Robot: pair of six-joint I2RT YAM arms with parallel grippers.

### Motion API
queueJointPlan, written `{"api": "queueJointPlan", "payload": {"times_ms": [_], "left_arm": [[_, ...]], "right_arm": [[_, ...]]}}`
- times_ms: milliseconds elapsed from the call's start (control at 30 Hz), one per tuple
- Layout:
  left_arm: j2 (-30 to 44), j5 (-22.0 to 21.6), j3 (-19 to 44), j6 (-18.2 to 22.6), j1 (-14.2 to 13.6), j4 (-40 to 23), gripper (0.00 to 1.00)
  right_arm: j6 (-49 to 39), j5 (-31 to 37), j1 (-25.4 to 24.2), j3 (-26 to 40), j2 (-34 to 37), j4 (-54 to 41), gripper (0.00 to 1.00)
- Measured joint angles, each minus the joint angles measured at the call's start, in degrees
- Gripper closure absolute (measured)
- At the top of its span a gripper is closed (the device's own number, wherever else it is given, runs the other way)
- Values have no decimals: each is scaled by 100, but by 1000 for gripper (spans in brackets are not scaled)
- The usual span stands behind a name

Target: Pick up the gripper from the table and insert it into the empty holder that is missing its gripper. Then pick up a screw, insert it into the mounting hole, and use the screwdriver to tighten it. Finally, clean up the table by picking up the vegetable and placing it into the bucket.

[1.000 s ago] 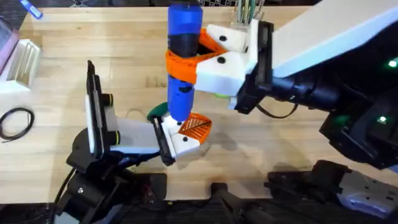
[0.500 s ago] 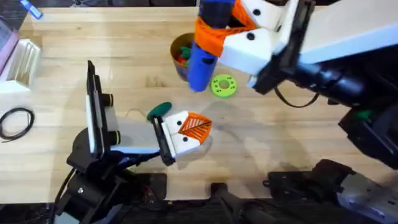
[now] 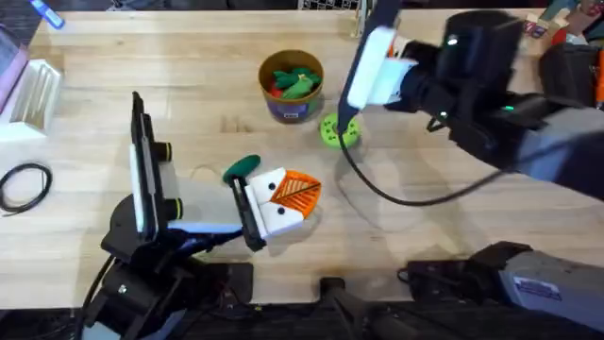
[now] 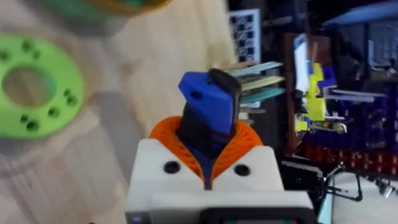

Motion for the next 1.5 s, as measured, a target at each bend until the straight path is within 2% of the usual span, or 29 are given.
{"api": "queueJointPlan", "payload": {"times_ms": [200, 433, 500, 600, 633, 767, 833, 967, 1000, 1067, 1100, 1133, 1400, 1500], "left_arm": [[0, -2, 0, 0, -2, 0, 997], [1, -2, 0, 0, 0, 2, 997], [1, -2, 0, 0, -1, 0, 997], [0, -3, 0, 0, -2, 1, 997], [0, -2, 0, 0, -2, 0, 997], [2, -4, 0, 0, 0, 0, 997], [0, -3, 0, 0, -1, 2, 997], [2, -3, 0, 2, 0, 2, 988], [2, -8, 2, 24, -2, 4, 871], [2, -16, 0, 23, -1, 4, 576], [1, -20, 0, 20, -2, 4, 98], [2, -24, 0, 18, 0, 4, 35], [0, -55, -3, 6, 0, 79, 16], [0, -318, 21, -288, -2, 175, 16]], "right_arm": [[-992, 116, -127, 2, 1331, 7, 979], [-1243, 193, -125, 57, 1762, 82, 977], [-1124, 183, -126, 65, 1762, 84, 860], [-939, 175, -125, 69, 1762, 97, 750], [-854, 173, -125, 70, 1761, 94, 674], [-315, 169, -125, 126, 1726, 182, 124], [113, 164, -125, 146, 1635, 148, 85], [966, 162, -125, 146, 1294, -254, 82], [1132, 162, -125, 153, 1197, -399, 81], [1464, 162, -125, 181, 993, -710, 82], [1981, 162, -125, 220, 696, -1020, 81], [2219, 162, -125, 223, 572, -1092, 81], [3753, 158, -125, 263, -379, -1193, 80], [4003, 144, -125, 282, -609, -1193, 81]]}}
